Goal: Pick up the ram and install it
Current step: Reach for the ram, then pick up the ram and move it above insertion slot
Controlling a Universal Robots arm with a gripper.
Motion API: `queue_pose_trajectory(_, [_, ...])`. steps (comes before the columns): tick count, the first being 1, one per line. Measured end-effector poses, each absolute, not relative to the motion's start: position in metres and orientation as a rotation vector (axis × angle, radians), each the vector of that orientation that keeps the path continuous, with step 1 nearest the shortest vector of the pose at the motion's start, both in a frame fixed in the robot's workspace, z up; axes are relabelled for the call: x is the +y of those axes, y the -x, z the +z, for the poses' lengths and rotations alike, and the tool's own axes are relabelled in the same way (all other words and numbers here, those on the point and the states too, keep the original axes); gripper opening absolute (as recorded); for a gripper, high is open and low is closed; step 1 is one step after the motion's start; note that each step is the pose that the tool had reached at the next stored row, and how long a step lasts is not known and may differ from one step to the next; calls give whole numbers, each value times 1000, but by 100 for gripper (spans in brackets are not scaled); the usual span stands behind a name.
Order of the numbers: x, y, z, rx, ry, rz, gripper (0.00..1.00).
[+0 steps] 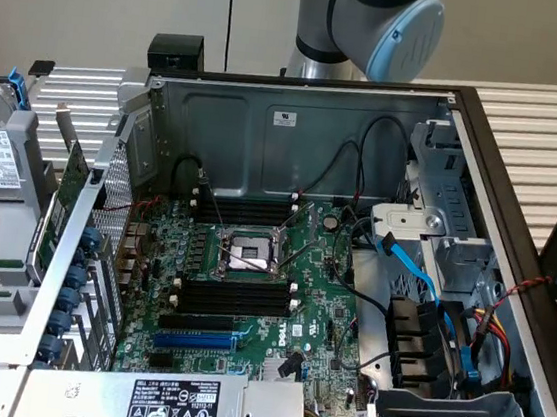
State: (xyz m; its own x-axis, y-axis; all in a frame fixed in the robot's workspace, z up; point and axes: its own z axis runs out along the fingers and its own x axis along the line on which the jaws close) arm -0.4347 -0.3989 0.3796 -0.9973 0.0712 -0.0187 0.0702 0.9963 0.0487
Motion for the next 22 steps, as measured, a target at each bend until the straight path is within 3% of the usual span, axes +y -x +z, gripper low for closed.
queue_pose_trajectory(22, [-397, 449, 379, 3120, -74, 75, 11])
